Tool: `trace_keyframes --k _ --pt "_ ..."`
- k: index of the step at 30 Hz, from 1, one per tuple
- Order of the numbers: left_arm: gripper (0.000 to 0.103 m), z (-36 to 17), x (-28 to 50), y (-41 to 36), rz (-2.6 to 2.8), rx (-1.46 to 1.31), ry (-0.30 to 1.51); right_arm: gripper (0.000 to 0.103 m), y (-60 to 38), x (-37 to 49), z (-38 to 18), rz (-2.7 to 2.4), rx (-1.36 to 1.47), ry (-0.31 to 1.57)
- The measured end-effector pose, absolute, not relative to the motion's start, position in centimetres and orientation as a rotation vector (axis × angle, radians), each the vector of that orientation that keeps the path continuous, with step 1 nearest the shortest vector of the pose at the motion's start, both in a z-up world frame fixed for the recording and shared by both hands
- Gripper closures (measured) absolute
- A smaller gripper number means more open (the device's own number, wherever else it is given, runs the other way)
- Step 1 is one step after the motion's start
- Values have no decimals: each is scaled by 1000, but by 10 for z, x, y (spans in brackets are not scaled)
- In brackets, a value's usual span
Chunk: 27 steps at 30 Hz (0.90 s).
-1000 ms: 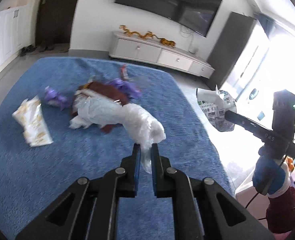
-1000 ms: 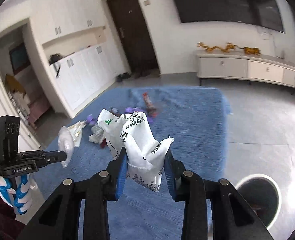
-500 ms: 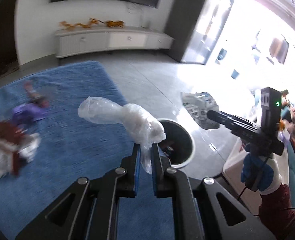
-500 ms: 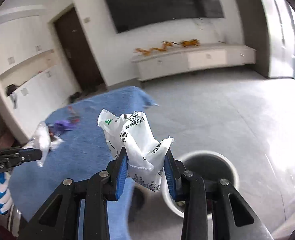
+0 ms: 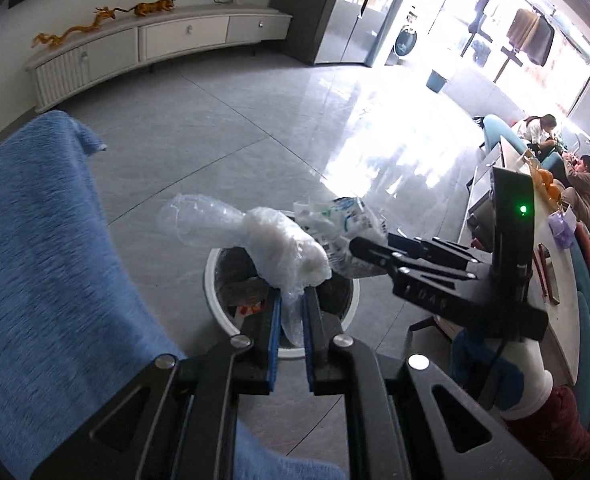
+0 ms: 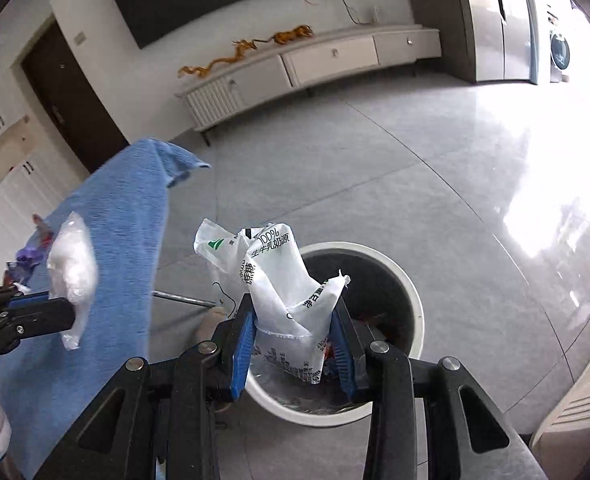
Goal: Collect trash
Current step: 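Carry the white bag and clear film to the bin and release them, then return both open tools to the trash on the rug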
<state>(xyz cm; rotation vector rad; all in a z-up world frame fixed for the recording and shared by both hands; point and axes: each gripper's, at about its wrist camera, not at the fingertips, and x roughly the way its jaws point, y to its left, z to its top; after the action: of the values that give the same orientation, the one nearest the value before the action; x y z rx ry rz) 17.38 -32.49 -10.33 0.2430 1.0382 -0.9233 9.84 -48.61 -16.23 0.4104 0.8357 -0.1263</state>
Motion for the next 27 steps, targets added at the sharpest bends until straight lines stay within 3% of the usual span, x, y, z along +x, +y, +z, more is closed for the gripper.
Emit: trace_keyframes --k 4,6,7,9,11,13,27 --pt "92 -120 187 -350 -934 226 1084 67 -495 109 -177 -152 416 863" --pt "91 -130 196 -361 -943 195 1123 62 -500 113 -186 -166 420 879" --pt "89 -134 200 -364 -949 180 1143 53 -501 114 -190 -173 423 890" --pt "82 -142 209 -368 -956 147 1180 47 -504 115 -196 -193 414 909" --pt "61 -145 215 -363 -957 113 1193 46 -505 114 -201 -203 413 923" --pt "52 -144 218 -362 -957 87 1190 46 -505 112 -202 -212 413 929" --pt "51 -90 191 -286 -903 81 1012 45 -484 86 -148 -232 395 834"
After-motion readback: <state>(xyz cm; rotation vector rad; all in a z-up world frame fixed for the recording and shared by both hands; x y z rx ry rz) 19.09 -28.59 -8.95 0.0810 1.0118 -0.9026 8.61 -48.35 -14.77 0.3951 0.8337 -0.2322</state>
